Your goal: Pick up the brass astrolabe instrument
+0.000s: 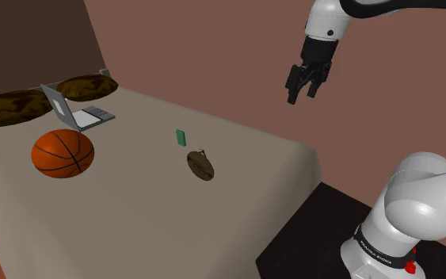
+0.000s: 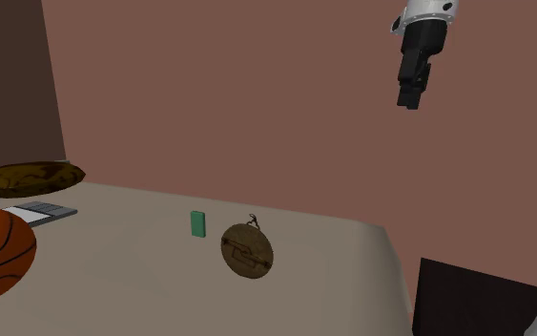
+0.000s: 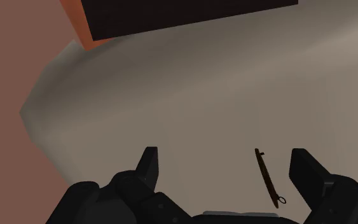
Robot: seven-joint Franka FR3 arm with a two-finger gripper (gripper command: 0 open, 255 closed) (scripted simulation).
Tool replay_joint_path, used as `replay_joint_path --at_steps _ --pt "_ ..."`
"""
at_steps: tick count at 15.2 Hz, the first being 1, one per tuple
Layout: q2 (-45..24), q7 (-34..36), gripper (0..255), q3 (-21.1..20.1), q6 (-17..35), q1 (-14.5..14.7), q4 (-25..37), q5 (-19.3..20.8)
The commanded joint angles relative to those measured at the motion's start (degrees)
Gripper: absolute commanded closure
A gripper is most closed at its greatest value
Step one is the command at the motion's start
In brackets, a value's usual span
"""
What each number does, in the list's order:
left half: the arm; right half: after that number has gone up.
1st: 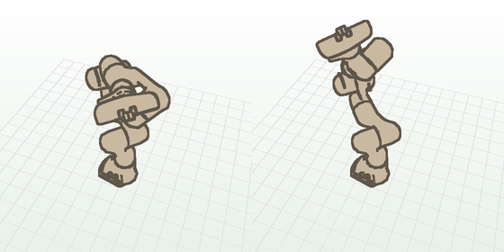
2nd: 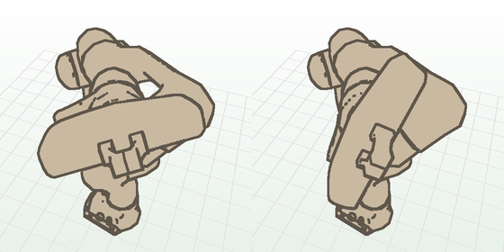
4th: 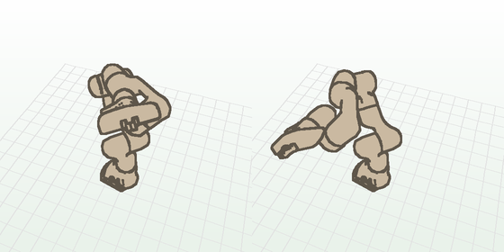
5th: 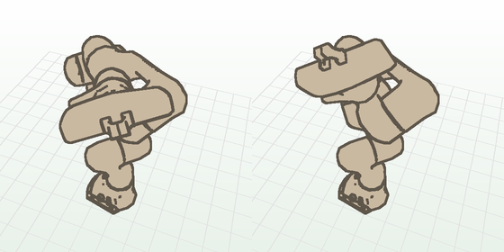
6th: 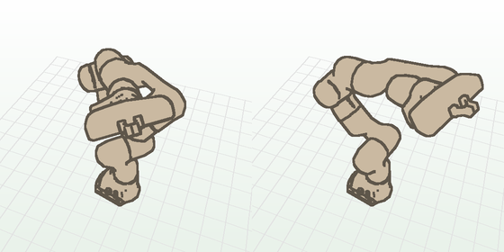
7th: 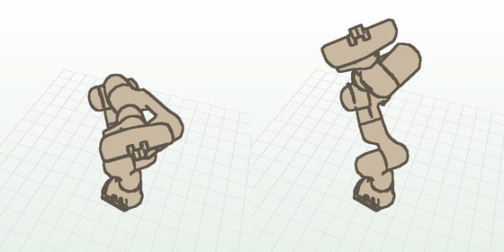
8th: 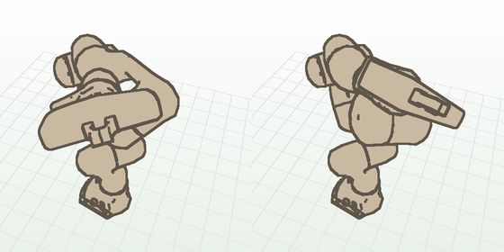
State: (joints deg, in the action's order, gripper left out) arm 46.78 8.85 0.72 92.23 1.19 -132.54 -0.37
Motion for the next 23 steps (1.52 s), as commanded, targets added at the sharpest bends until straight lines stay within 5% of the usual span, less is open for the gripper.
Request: replay_joint_path --at_steps 1,12,23 --pt "0.0 0.0 0 0.0 0.0 0.0 0.0 0.0" --pt "-21.66 -2.66 0 -1.33 15.09 2.36 4.1 -0.37" --pt "-45.52 -4.71 0 -3.13 23.87 4.2 16.7 0.27"
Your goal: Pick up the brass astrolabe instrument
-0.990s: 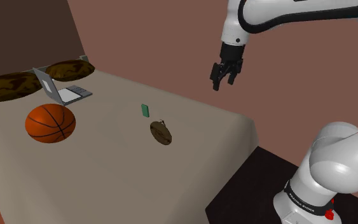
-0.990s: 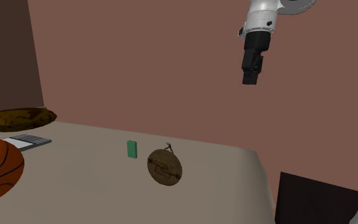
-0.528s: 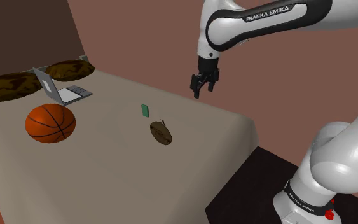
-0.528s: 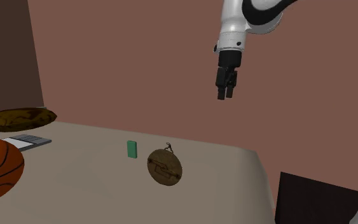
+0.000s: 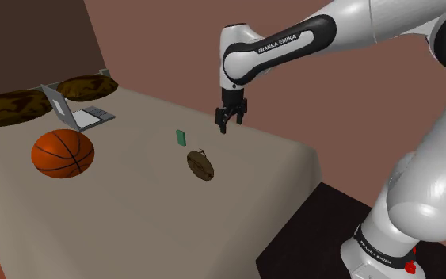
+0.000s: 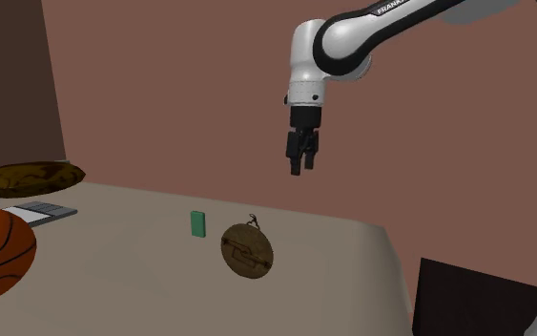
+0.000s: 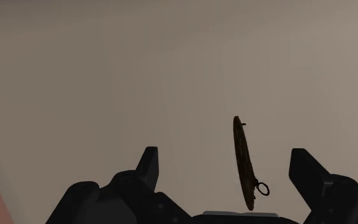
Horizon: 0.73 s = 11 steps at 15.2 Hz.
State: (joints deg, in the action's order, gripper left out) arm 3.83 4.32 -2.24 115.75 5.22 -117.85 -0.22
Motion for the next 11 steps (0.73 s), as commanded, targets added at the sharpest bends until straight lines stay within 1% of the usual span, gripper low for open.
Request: replay_joint_path --at_steps 1,6,11 --pt "-4.77 -0.32 0 -0.34 0.78 0.33 3.56 0.27" --pt "-15.97 -0.92 0 -1.13 1.97 1.26 12.4 1.21" --pt "-27.55 -1.5 0 -1.73 1.45 2.45 23.33 2.37"
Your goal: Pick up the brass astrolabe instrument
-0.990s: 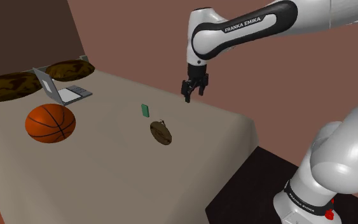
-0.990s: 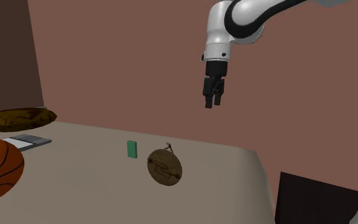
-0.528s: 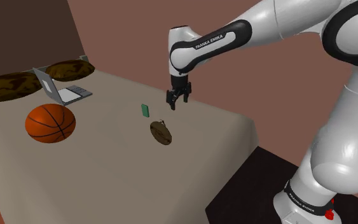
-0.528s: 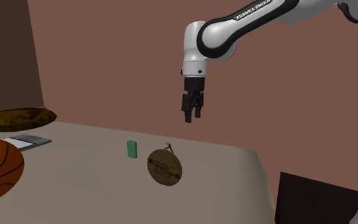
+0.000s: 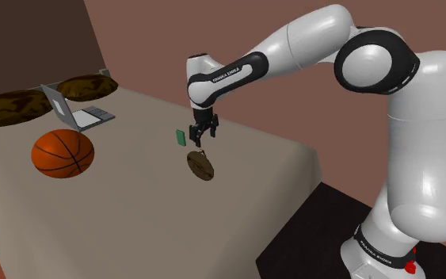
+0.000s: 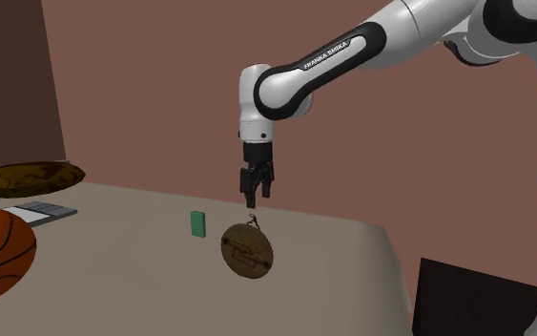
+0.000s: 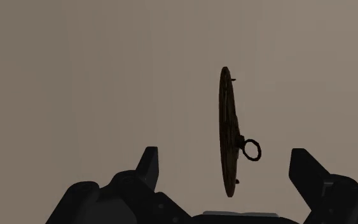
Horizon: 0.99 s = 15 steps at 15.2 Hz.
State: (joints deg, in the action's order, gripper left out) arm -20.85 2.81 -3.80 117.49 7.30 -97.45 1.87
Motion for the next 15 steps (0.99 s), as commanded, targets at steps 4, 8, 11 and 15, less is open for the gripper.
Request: replay_joint_path --at_steps 4,8,11,15 --pt "-12.38 -0.56 0 -0.47 -2.05 1.52 13.27 1.21" --pt "-13.6 -0.48 0 -0.39 0.38 1.56 12.07 1.31" --pt "-14.64 -0.41 0 -0.34 2.11 1.58 11.38 1.4" --pt "-14.91 -0.38 255 -0.33 2.44 1.61 11.31 1.42"
